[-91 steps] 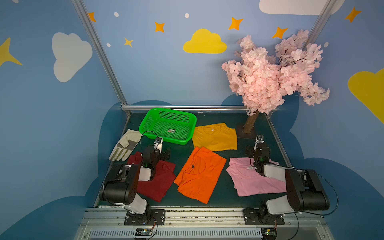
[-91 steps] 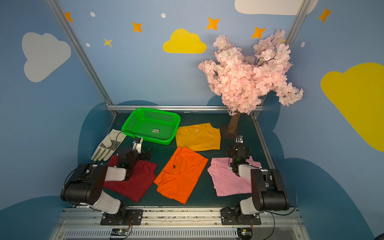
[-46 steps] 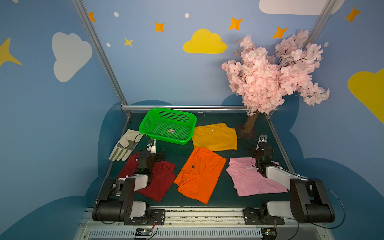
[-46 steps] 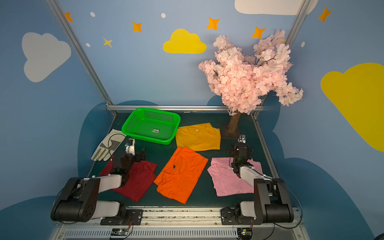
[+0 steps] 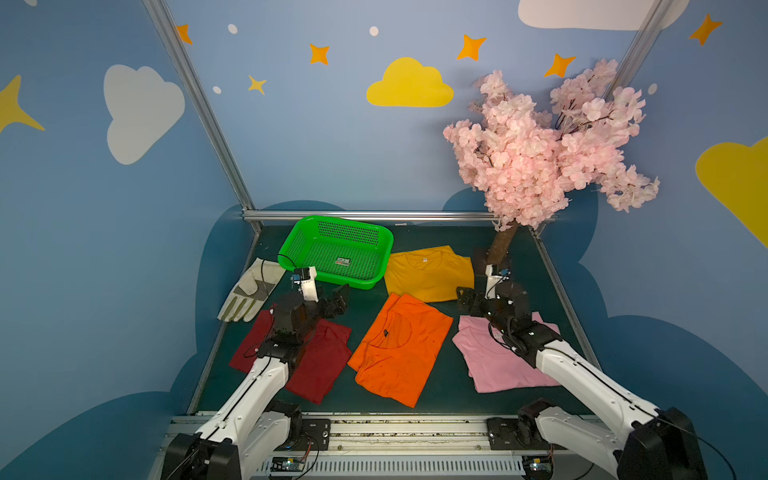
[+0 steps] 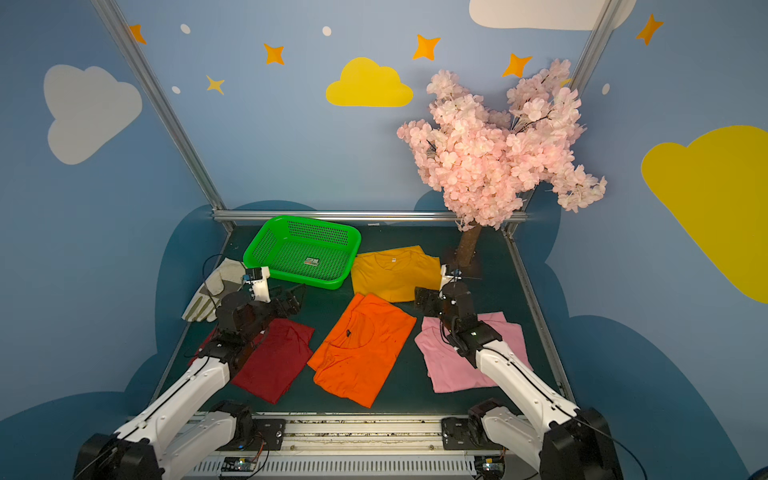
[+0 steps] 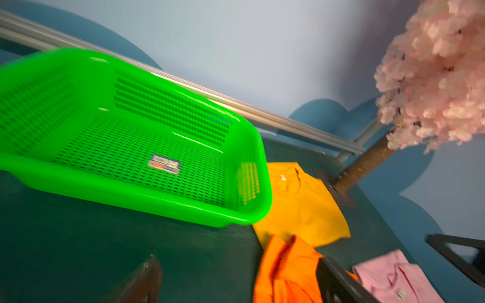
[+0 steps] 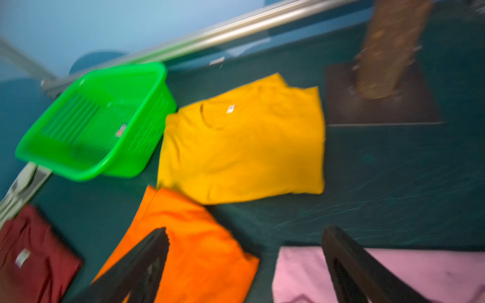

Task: Put the folded t-shirts into the basket
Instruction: Adjust the T-shirt at the center of the board, then adjust the bin at the center of the board.

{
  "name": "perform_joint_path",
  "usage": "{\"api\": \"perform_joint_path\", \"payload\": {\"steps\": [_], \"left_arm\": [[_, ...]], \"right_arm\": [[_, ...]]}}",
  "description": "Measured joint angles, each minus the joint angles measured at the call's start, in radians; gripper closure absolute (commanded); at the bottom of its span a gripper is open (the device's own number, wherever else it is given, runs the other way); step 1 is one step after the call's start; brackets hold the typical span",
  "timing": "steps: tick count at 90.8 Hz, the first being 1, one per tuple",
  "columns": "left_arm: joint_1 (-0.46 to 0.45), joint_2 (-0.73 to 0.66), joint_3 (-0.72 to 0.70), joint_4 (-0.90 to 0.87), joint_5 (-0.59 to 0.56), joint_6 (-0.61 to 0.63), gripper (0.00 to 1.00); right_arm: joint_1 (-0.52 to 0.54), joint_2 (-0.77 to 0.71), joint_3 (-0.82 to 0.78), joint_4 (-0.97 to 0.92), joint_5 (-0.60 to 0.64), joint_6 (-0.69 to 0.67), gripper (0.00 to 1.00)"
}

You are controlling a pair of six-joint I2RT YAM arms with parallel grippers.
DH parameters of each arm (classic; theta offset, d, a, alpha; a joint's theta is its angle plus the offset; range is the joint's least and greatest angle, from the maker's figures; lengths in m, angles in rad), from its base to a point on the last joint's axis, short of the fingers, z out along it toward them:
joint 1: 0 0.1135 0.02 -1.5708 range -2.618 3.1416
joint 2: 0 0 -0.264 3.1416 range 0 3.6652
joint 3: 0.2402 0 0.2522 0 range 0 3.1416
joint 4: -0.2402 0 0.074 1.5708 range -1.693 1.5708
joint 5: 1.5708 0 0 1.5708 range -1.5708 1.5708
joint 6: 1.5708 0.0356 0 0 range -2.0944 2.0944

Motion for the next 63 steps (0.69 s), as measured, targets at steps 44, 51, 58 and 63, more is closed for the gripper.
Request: {"api": "perform_joint_path", "payload": {"steps": [44, 51, 58, 63], "left_arm": [[-0.182, 0.433, 0.468, -0.352, -0.032, 0.133, 0.06], [-0.200, 0.532, 0.562, -0.366, -0.034, 0.156, 0.07], [-0.207, 0.635, 0.653, -0.380, -0.034, 0.169, 0.09], [-0.208, 0.710, 0.720, -0.393, -0.035, 0.173, 0.10]], "right_arm": [[0.257, 0.559, 0.359, -0.140, -0.231, -0.124, 0.28], [0.257, 0.608, 0.351, -0.129, -0.286, -0.103, 0.32], [0.253, 0.647, 0.333, -0.104, -0.331, -0.077, 0.35], [0.248, 0.660, 0.310, -0.079, -0.354, -0.059, 0.37]]}}
